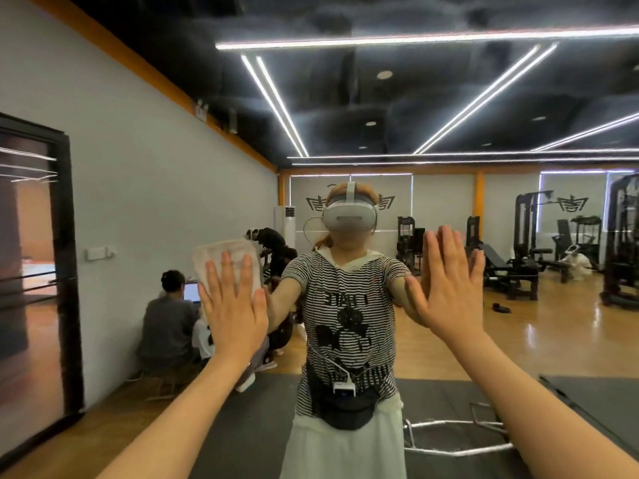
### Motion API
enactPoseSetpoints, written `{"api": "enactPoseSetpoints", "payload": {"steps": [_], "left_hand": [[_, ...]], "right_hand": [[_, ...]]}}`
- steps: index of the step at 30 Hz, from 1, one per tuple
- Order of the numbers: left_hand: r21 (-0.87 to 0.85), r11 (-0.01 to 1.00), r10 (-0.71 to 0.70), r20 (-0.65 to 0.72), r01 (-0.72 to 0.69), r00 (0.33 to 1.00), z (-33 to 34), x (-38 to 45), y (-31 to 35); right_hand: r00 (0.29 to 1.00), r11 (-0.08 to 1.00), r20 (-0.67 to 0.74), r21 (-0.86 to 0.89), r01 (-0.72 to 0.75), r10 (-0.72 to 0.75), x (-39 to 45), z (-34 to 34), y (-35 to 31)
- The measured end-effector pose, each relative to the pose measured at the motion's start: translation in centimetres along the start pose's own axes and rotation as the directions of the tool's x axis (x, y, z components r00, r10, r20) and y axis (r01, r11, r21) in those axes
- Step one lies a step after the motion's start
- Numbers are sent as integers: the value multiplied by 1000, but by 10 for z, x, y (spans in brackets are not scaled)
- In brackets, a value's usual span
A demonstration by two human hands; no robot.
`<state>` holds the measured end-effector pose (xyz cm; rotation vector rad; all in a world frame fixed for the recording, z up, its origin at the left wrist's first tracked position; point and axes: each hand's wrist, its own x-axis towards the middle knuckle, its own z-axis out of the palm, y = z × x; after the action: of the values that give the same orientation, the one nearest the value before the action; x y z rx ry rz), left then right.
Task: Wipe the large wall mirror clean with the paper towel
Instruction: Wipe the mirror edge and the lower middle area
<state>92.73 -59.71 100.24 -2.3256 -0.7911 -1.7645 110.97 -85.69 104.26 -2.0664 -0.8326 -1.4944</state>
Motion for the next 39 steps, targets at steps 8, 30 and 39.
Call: {"api": "enactPoseSetpoints", "payload": {"steps": [8, 30, 39], "left_hand": [[11, 991, 132, -64, -132, 989, -10, 14, -21], [156, 946, 288, -6, -283, 958, 14, 8, 19], [-36, 983, -183, -83, 180, 980, 19, -1, 65]], "right_hand": [[991, 999, -125, -22, 40, -42, 1, 13, 5], [990, 998, -126, -23, 55, -58, 1, 18, 8], [985, 998, -161, 1, 61, -60, 0, 21, 8]]}}
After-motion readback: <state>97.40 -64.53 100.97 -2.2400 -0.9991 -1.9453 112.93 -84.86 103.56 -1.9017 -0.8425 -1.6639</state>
